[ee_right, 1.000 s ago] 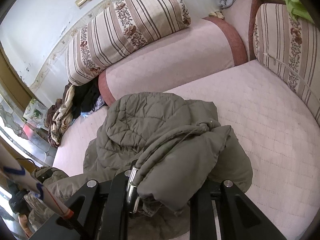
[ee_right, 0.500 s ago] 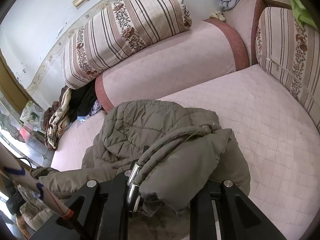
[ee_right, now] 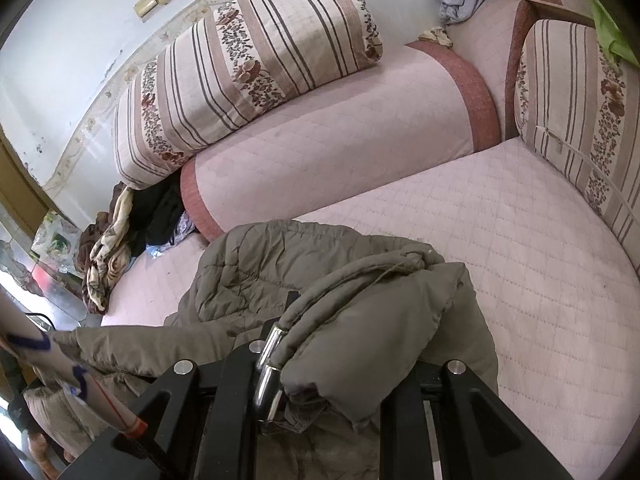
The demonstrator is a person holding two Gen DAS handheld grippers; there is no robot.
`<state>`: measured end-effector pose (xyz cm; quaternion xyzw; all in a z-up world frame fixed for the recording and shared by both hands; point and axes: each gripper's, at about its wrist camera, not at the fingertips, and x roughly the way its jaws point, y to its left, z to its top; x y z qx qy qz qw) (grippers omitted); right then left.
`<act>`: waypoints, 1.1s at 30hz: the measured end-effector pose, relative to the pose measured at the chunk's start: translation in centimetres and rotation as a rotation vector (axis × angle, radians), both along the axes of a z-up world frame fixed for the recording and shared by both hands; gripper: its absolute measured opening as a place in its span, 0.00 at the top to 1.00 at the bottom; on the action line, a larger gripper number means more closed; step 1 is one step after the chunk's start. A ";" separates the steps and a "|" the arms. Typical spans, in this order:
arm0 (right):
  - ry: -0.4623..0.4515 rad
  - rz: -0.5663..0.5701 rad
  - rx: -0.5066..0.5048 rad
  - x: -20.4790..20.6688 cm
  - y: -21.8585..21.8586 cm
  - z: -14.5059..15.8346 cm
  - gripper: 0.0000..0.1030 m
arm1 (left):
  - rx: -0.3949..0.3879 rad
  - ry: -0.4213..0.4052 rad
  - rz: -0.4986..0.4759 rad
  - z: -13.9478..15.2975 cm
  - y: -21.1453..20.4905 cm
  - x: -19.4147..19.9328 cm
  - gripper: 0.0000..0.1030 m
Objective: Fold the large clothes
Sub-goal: 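Carry the folded hem further over the jacket with both tools closed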
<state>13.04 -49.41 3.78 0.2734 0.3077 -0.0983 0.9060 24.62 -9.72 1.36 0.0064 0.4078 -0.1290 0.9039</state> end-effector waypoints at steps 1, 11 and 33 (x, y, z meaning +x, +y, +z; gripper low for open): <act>0.001 -0.002 -0.001 0.2 -0.1 0.0 0.81 | 0.000 0.002 0.000 0.0 -0.2 0.4 0.85; 0.039 -0.028 -0.007 3.5 -1.9 -0.7 0.81 | 0.035 0.015 0.019 -0.7 -1.9 4.0 0.85; 0.124 -0.075 -0.027 7.9 -3.7 -3.9 0.81 | 0.125 0.030 0.044 -3.9 -3.6 7.2 0.85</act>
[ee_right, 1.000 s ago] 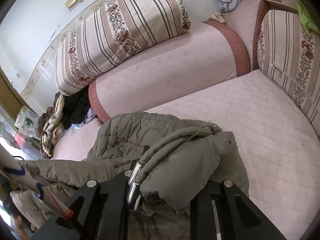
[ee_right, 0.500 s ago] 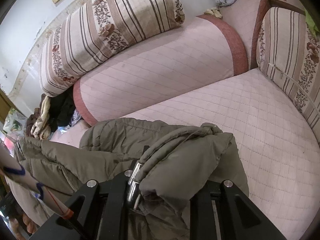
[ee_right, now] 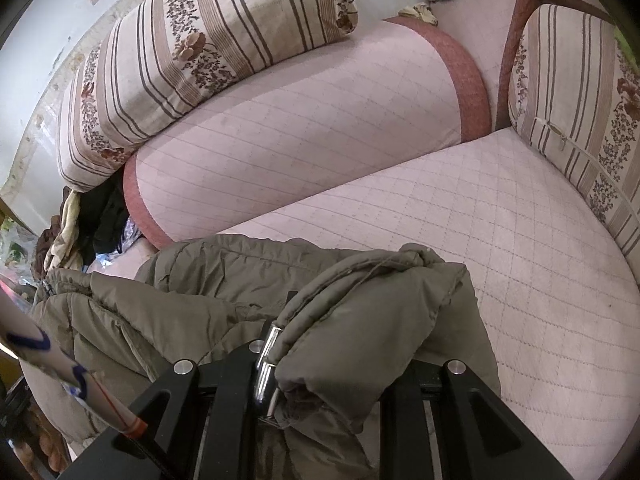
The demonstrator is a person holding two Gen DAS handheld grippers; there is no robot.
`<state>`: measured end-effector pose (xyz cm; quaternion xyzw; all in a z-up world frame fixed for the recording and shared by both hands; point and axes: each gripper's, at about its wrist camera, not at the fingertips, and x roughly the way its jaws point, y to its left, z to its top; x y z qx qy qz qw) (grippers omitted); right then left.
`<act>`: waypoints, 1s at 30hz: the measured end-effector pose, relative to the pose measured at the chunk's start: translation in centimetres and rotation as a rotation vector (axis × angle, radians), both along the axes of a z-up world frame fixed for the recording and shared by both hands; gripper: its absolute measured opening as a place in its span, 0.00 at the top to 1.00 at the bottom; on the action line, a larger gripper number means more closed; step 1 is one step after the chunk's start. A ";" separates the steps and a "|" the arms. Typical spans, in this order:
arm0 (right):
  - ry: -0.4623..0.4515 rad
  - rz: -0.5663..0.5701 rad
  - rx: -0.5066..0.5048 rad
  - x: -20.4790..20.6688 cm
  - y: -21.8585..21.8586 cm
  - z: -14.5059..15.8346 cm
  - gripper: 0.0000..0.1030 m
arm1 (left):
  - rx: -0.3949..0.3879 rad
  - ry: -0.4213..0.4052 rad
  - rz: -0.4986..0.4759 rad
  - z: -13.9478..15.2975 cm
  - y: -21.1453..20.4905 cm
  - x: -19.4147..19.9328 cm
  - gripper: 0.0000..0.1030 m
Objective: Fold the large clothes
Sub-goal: 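Carry the folded hem further over the jacket with both tools closed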
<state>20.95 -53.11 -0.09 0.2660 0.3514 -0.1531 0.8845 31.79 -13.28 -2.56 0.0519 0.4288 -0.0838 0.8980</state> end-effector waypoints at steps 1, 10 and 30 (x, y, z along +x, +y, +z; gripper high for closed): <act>0.002 0.000 -0.001 0.1 0.0 -0.1 0.81 | 0.002 -0.001 0.001 -0.1 -0.1 0.1 0.85; 0.023 -0.008 -0.013 1.5 -0.1 -0.9 0.81 | 0.022 0.008 0.016 -1.1 -0.6 1.2 0.85; 0.098 -0.009 -0.017 6.0 -1.6 -4.8 0.80 | 0.051 0.085 0.039 -6.4 -2.6 6.1 0.83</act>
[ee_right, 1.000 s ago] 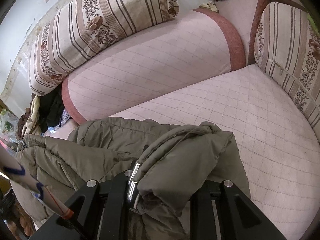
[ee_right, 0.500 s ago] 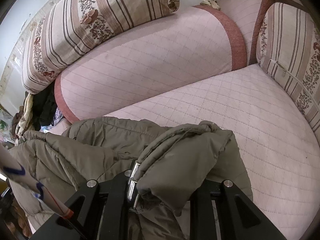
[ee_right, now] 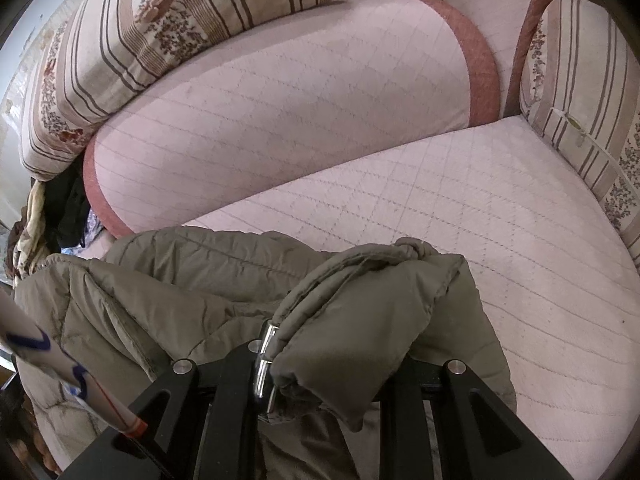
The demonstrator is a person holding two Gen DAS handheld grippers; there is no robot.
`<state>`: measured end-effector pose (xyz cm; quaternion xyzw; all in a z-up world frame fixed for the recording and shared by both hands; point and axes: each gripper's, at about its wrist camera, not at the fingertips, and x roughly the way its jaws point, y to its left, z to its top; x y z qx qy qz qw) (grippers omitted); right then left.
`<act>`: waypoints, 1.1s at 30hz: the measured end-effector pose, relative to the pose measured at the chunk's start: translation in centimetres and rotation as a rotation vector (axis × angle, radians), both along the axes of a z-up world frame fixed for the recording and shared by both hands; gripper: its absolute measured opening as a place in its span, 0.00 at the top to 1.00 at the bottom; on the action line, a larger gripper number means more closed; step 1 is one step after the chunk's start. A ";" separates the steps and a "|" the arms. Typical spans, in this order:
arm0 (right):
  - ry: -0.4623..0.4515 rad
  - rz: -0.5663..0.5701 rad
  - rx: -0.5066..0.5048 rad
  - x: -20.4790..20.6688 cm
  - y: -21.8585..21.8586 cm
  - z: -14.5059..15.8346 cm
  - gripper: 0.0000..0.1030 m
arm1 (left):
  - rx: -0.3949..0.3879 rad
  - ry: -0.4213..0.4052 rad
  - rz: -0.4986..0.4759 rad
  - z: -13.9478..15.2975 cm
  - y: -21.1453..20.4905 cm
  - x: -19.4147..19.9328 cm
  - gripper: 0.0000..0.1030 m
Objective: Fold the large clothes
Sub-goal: 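Carry the folded hem further over the jacket with both tools closed, then open the left tool and release the hem while the right tool releases too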
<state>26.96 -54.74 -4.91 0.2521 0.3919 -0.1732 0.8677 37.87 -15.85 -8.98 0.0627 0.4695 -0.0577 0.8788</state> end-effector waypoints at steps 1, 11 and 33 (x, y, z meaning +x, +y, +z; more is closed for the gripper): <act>0.003 0.002 0.003 0.2 -0.1 -0.3 0.80 | 0.004 0.000 -0.003 -0.4 -0.1 0.2 0.83; 0.015 0.008 0.022 2.0 -1.0 -2.5 0.80 | -0.008 0.025 0.008 -3.1 -1.0 2.0 0.82; -0.069 -0.019 0.058 0.0 -1.8 -0.3 0.64 | -0.304 0.079 0.017 3.1 3.7 0.3 0.65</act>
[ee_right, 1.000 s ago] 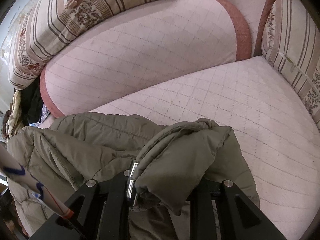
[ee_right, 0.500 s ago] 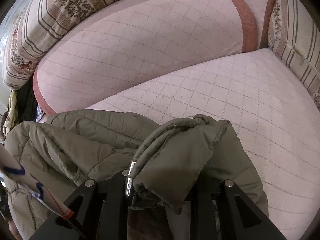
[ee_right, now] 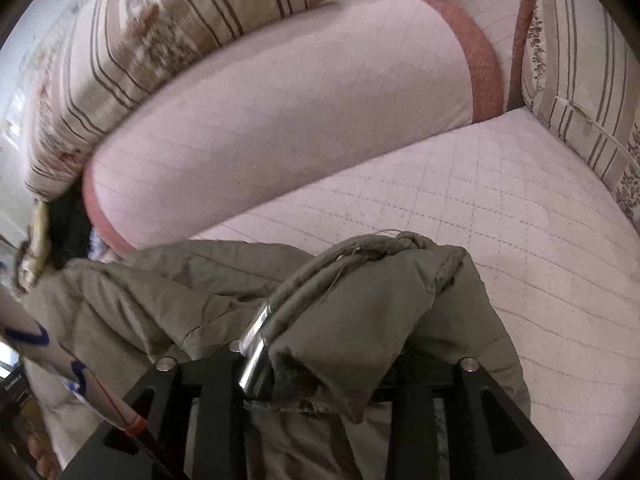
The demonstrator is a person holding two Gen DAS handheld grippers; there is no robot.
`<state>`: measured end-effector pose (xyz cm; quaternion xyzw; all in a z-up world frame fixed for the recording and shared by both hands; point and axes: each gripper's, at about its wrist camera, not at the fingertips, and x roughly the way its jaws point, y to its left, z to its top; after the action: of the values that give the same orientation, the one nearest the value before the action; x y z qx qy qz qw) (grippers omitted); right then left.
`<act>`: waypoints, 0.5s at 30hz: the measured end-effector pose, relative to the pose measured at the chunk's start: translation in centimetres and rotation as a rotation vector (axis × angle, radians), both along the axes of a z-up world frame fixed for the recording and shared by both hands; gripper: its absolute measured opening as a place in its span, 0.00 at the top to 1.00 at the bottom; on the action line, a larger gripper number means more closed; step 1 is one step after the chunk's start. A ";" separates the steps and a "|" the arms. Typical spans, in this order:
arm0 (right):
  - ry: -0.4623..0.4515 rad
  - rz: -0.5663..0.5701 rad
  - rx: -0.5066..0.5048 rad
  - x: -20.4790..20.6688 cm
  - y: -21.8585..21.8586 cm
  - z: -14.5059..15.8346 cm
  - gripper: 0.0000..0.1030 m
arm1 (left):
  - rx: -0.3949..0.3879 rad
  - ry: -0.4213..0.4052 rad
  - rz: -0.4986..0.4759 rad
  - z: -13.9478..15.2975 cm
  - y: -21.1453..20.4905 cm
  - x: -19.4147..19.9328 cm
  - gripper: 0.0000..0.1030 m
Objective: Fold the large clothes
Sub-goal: 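Open the left tool and release the hem while the right tool releases too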
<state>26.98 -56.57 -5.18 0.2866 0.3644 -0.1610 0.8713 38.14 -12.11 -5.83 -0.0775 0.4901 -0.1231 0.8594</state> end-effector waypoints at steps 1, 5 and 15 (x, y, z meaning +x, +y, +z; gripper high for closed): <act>-0.012 0.000 0.012 -0.7 -0.2 0.7 0.60 | -0.024 0.012 -0.005 0.8 0.4 -0.4 0.64; -0.068 -0.031 -0.040 -3.5 0.0 3.6 0.12 | -0.085 0.027 -0.027 2.4 1.3 -1.7 0.59; -0.098 0.054 -0.263 -6.3 5.0 8.3 0.10 | -0.294 0.028 -0.009 5.4 4.0 -1.4 0.55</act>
<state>20.73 -51.58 3.10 0.1674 0.3048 -0.1697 0.9221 36.74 -8.14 -0.45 -0.2021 0.4791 -0.1963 0.8313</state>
